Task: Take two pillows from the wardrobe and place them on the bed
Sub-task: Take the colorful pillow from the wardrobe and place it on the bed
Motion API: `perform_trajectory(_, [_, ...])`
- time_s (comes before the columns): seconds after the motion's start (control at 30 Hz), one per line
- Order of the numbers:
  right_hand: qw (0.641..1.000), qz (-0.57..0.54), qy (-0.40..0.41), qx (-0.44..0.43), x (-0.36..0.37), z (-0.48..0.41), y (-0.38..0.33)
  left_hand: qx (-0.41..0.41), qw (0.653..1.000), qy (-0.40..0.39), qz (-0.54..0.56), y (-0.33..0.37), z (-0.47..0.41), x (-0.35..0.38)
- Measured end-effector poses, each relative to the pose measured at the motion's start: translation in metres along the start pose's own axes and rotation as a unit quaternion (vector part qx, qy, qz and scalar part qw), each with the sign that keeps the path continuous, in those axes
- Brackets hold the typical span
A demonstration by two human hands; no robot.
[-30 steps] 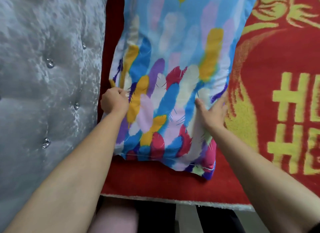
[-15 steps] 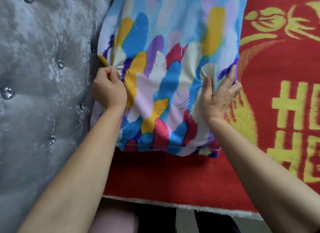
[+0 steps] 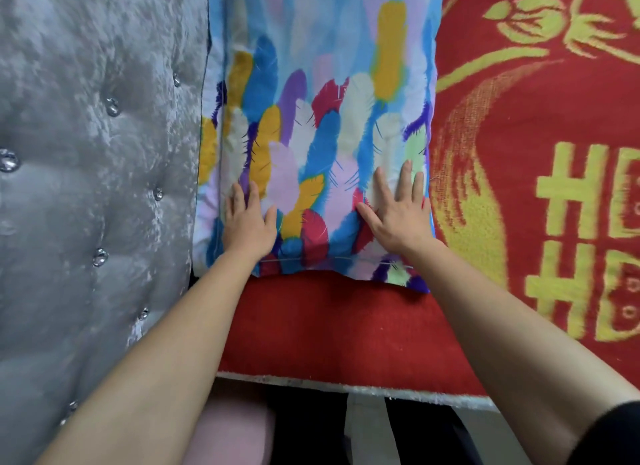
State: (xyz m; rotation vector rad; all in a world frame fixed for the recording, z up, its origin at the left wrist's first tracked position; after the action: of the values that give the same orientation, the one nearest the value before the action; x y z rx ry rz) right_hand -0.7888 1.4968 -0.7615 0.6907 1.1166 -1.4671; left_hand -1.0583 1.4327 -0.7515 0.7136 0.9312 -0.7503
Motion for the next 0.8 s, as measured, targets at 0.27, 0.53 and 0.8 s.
perform_trajectory(0.27, [0.991, -0.004, 0.105, -0.085, -0.079, 0.023, 0.008, 0.055, 0.992, 0.117, 0.014, 0.039, 0.053, -0.063])
perform_trajectory(0.53, [0.933, 0.02, 0.275, -0.232, -0.258, 0.084, 0.007, 0.078, 0.922, 0.374, -0.066, 0.122, 0.19, -0.222])
perform_trajectory(0.8, [0.844, -0.027, 0.402, -0.355, -0.413, 0.177, -0.03, 0.053, 0.848, 0.52, -0.089, 0.155, 0.342, -0.33])
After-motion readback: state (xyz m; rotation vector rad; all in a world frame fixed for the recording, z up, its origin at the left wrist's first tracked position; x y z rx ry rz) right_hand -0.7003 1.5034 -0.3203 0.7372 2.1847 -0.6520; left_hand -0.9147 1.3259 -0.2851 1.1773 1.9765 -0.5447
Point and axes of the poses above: each hand's wrist, its own z-axis away from the middle knuckle, its own x-axis out of the palm, y = z × x, the point moved 1 cm from there along -z, towards the middle knuckle, and after that the axes turned 5 degrees about y, right-handed, at the moved point
